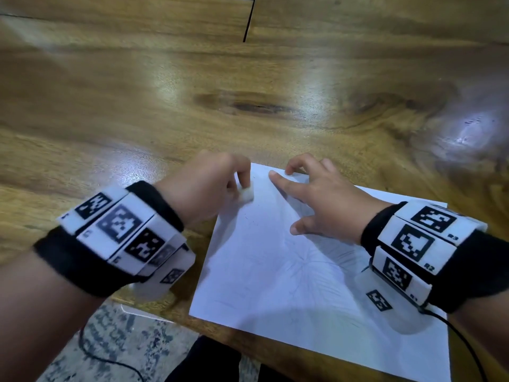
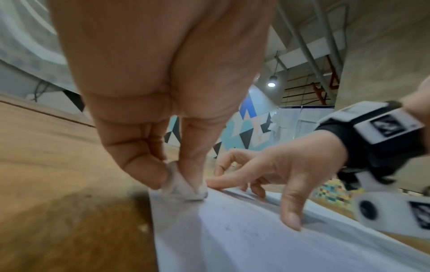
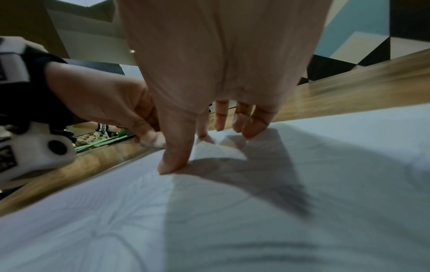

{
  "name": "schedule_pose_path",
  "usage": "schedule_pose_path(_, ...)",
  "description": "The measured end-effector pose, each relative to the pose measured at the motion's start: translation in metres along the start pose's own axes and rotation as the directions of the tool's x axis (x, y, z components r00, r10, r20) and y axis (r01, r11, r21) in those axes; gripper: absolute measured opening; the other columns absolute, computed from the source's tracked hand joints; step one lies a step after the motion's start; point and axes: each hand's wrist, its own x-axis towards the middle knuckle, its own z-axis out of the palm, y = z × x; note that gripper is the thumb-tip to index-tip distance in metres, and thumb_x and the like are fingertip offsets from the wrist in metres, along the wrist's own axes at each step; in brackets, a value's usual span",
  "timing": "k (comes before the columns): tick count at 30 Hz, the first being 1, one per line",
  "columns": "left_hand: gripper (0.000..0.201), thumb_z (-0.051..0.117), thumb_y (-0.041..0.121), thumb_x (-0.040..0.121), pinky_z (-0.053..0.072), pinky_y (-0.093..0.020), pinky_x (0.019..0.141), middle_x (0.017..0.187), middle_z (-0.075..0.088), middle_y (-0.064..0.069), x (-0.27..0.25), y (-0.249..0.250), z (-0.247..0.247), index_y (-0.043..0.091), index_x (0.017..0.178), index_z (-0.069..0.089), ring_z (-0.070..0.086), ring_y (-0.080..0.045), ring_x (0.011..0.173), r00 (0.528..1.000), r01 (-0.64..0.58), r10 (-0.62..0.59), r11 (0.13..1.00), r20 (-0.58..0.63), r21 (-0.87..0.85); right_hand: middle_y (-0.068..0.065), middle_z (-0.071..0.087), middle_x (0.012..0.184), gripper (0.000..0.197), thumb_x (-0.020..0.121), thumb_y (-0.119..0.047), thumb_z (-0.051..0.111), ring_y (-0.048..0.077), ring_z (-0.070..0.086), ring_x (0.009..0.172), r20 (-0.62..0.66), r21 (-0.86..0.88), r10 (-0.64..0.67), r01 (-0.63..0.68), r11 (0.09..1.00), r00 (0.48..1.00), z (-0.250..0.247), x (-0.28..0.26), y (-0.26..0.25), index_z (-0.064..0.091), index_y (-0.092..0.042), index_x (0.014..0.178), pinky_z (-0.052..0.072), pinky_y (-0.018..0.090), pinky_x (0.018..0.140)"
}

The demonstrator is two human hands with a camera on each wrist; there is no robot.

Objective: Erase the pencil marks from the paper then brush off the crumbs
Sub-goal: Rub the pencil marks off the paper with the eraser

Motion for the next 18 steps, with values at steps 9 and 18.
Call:
schedule_pose_path(9, 0.003, 0.068, 0.019, 0.073, 0.042, -0.023, 0.06, 0.067, 0.067, -0.002, -0.028, -0.002, 0.003, 0.019, 0.073, 0.065, 0.055, -0.009, 0.062, 0.974, 0.004, 0.002, 1.0, 0.228, -0.028, -0.007, 0.012, 0.139, 0.087, 0.078, -0.04, 0.067, 0.017, 0.018, 0.114, -0.003, 0.012, 0.012, -0.012, 1.0, 1.0, 0.001, 0.0, 0.0, 0.011, -0.038, 0.145, 0.033, 0.031, 0.104)
schedule_pose_path(18, 0.01, 0.066, 0.013, 0.075, 0.036, -0.01, 0.051, 0.064, 0.063, 0.002, -0.031, -0.006, 0.012, 0.02, 0.069, 0.062, 0.052, -0.004, 0.059, 0.997, -0.018, 0.021, 0.999, 0.071, -0.043, -0.008, 0.011, 0.139, 0.087, 0.078, -0.04, 0.066, 0.013, 0.017, 0.108, -0.001, 0.013, 0.014, -0.014, 1.0, 1.0, 0.001, 0.0, 0.001, 0.01, -0.039, 0.145, 0.033, 0.03, 0.104)
